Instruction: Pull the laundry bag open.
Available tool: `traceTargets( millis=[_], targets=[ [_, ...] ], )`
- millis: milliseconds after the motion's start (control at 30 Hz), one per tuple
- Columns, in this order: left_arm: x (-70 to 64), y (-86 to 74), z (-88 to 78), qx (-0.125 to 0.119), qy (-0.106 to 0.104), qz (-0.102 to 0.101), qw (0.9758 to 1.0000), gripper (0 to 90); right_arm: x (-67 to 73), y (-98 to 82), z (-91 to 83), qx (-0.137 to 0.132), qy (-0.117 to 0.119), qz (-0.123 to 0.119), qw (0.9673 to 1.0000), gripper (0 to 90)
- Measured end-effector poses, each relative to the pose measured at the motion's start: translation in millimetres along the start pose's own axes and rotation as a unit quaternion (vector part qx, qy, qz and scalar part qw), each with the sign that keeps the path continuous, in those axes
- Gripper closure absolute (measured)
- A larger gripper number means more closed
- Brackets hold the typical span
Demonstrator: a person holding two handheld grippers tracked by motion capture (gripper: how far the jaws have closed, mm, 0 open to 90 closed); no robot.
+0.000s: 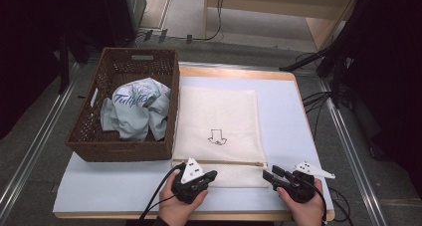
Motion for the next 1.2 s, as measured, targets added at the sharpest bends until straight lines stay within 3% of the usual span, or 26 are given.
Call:
traceTargets(
  millis=[300, 467, 533, 600, 733, 900, 1067, 1200],
  targets=[
    [-10.5, 20.3, 48.3, 0.026, -0.022, 0.008, 0.9994, 89.0, -4.9, -1.2, 4.7, 0.005, 0.000, 0.011, 0.9999, 53.0],
    [-8.8, 16.5, 69.7, 0.044, -0.026, 0.001, 0.9987, 88.9, -3.7, -2.8, 8.7, 0.009, -0.001, 0.007, 0.9999, 53.3],
    [-7.3, 11.7, 76.2, 0.061, -0.025, -0.005, 0.9978, 88.9, -4.1, -2.8, 10.4, 0.010, -0.005, 0.009, 0.9999, 53.0],
    [-6.3, 12.0, 76.9, 0.061, -0.027, -0.012, 0.9977, 88.8, -5.5, -1.4, 12.0, 0.009, -0.005, 0.011, 0.9999, 52.4],
    [0.7, 12.1, 76.6, 0.059, -0.049, -0.048, 0.9959, 90.0, -6.4, 1.8, 16.9, 0.013, -0.004, 0.017, 0.9998, 51.5],
    [-2.6, 11.5, 77.0, 0.062, -0.034, -0.028, 0.9971, 90.0, -5.0, 1.8, 18.0, 0.015, 0.006, 0.020, 0.9997, 49.7],
    [-0.4, 11.5, 76.7, 0.060, -0.044, -0.041, 0.9964, 90.0, -3.3, 0.0, 16.2, 0.024, 0.032, 0.033, 0.9987, 50.7],
    [-0.9, 11.5, 76.6, 0.060, -0.042, -0.039, 0.9965, 90.0, -2.6, 0.0, 15.5, 0.026, 0.030, 0.030, 0.9988, 50.7]
  ],
)
Point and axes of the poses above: each handheld gripper's, and its own axes: z roughly forward along the jaws, y roughly out of its top, x roughly to its left, the point moved 4 cm from there along z, roughly forward along the jaws, and after that the axes turned 15 degrees about -y, right-handed, at the moved point
